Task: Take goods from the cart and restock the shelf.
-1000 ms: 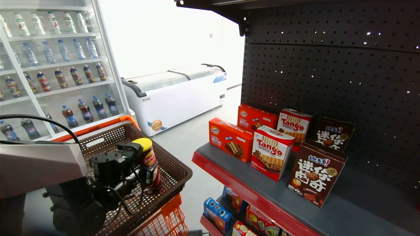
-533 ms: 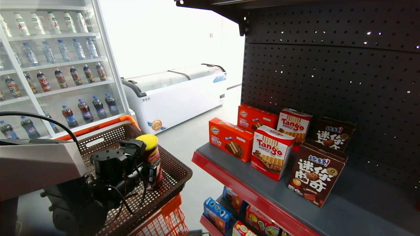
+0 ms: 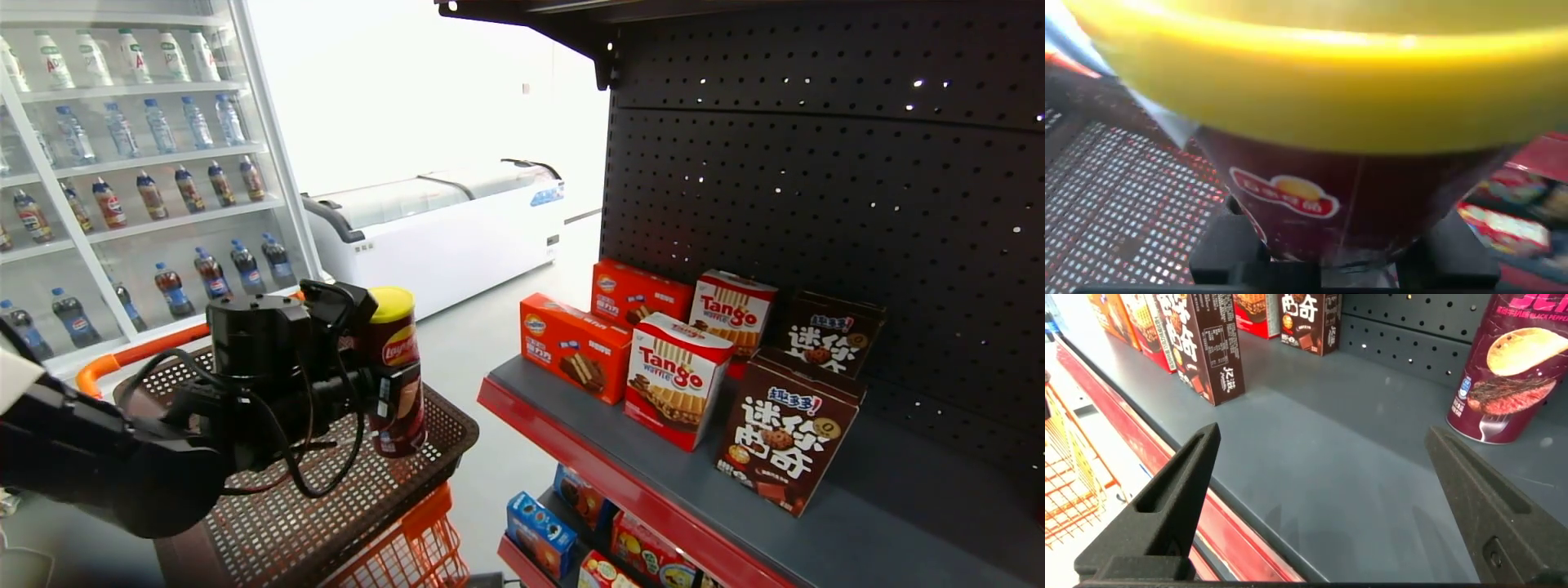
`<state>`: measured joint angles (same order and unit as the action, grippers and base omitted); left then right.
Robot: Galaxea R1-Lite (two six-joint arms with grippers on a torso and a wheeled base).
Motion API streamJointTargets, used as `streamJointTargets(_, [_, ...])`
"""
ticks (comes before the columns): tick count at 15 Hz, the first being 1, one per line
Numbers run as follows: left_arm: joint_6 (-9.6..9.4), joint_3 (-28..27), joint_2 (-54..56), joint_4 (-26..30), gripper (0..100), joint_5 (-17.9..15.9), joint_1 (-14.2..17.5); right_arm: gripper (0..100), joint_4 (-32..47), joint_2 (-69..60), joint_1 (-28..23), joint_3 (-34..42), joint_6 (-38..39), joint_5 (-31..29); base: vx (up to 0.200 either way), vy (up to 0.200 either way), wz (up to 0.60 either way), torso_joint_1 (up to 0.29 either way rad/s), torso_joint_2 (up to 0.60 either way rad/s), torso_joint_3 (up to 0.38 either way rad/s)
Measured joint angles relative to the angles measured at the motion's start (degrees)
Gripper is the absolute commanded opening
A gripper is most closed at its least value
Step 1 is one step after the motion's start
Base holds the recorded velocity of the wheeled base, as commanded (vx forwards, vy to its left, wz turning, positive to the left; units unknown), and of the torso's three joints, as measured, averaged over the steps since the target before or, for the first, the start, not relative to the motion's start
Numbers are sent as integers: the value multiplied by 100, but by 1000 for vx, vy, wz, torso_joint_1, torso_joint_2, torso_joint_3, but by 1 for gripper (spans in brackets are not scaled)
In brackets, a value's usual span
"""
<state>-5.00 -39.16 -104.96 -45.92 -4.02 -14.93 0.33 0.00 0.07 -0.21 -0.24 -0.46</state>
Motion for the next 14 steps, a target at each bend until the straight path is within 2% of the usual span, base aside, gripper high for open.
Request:
streamJointTargets(2, [-113, -150, 660, 1224, 0, -432, -79, 100, -1, 0, 2, 0, 2, -5, 0, 0, 0, 0, 0, 0])
streamJointTargets(4, [-169, -434, 1298, 2187, 0, -827, -122, 100, -1, 0, -2, 0, 2, -2, 0, 0, 0, 0, 0, 0])
streamJointTargets(6, [-189, -627, 1883, 2909, 0, -1308, -149, 100, 0, 0, -2, 0, 0, 0, 0, 0, 0, 0, 0, 0])
streamJointTargets(8, [-195, -681, 2437, 3574, 0, -1571, -210, 100, -6, 0, -2, 0, 2, 0, 0, 0, 0, 0, 0, 0])
streamJointTargets(12, [-191, -823, 3305, 4335, 0, -1631, -490, 100, 0, 0, -2, 0, 2, -2, 0, 0, 0, 0, 0, 0])
streamJointTargets(14, [-189, -844, 3602, 4681, 0, -1326, -700, 100, 0, 0, 0, -1, 2, 0, 0, 0, 0, 0, 0, 0])
